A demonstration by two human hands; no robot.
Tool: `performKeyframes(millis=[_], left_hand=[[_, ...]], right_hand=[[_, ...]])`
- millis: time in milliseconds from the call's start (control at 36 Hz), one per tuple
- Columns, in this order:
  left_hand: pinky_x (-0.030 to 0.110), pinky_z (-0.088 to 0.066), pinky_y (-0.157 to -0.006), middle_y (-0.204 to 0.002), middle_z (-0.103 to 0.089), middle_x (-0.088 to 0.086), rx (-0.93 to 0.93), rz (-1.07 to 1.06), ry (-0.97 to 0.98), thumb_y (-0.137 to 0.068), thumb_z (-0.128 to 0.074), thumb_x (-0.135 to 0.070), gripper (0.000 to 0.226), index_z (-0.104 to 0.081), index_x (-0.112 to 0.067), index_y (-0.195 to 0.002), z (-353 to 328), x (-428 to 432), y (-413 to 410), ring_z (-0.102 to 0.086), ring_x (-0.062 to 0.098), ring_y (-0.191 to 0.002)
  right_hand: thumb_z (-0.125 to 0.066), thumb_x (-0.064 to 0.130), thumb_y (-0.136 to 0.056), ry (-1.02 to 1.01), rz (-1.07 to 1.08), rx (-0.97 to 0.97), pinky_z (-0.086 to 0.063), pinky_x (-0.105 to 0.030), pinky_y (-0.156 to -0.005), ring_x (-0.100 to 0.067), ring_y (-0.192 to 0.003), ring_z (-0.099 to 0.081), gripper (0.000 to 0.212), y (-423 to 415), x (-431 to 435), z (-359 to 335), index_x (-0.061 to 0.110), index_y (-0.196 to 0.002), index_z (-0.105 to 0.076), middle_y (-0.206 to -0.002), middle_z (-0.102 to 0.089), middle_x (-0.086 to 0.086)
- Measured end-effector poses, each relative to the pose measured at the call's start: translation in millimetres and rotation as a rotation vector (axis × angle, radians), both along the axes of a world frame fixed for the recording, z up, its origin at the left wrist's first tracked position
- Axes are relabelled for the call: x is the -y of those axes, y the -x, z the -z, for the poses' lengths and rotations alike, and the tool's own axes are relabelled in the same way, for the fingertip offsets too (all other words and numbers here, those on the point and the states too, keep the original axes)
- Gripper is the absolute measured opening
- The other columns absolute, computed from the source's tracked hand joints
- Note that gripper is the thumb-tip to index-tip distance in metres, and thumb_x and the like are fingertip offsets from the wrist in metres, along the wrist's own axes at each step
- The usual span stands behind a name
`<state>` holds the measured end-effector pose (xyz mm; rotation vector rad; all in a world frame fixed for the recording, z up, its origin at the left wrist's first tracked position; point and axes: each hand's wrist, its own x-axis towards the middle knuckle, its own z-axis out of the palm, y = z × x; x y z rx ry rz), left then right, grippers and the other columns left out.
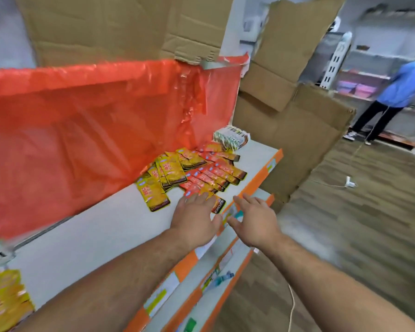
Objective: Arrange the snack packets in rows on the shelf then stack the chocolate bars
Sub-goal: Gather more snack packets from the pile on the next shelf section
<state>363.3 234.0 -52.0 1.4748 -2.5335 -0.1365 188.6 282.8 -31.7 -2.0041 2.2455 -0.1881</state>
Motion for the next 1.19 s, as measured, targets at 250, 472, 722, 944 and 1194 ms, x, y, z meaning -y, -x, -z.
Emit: performKeyframes(millis=[250,472,722,944,1194], left_hand=[[0.038,-0.041,-0.098,-0.12,-0.063,0.001,-0.069,-0.127,0.034,-0.084,-0.023,-0.054,0.064,-0.061,-0.02,-0.122,6.2,62.8,58.8,-0.051,0.025,-0.117],[0.038,-0.047,-0.081,-0.103,-0.061,0.009,-0.281,-0.447,-0.07,-0.089,-0.051,-0.033,0.026,-0.065,-0.014,-0.1,10.6,106.8,126.4,-0.056,0.029,-0.101],[0.035,-0.045,-0.072,-0.101,-0.065,0.013,-0.349,-0.832,-0.116,-0.089,-0.057,-0.033,0.027,-0.06,-0.01,-0.103,6.5,131.4,173.2,-0.061,0.032,-0.095],[0.037,-0.047,-0.088,-0.116,-0.059,0.014,-0.298,-1.013,-0.13,-0.084,-0.066,-0.055,0.062,-0.05,-0.007,-0.12,12.8,142.0,192.3,-0.056,0.03,-0.111],[0.043,-0.047,-0.094,-0.124,-0.053,0.015,-0.292,-1.09,-0.149,-0.083,-0.072,-0.048,0.064,-0.045,-0.006,-0.124,19.9,150.9,204.9,-0.05,0.031,-0.116]], right_hand=[[-0.053,0.055,-0.093,0.04,-0.101,0.027,-0.033,-0.041,-0.115,-0.025,-0.144,-0.03,0.066,57.1,88.5,12.3,0.029,-0.151,-0.037,-0.159,-0.033,0.002],[-0.057,0.053,-0.091,0.0,-0.324,0.074,-0.038,-0.04,-0.11,-0.031,-0.132,-0.043,0.062,115.6,182.6,30.0,0.022,-0.144,-0.048,-0.146,-0.049,-0.003],[-0.059,0.053,-0.09,-0.085,-0.423,0.222,-0.047,-0.044,-0.099,-0.031,-0.123,-0.051,0.056,141.8,251.0,29.8,0.022,-0.137,-0.056,-0.133,-0.061,-0.003],[-0.06,0.064,-0.078,-0.166,-0.345,0.478,-0.05,-0.043,-0.097,-0.022,-0.119,-0.059,0.06,137.7,278.5,35.3,0.029,-0.127,-0.061,-0.132,-0.062,0.001],[-0.074,0.05,-0.079,-0.223,-0.398,0.475,-0.051,-0.04,-0.092,-0.027,-0.11,-0.062,0.046,144.5,284.6,38.9,0.025,-0.116,-0.062,-0.118,-0.068,-0.001]])
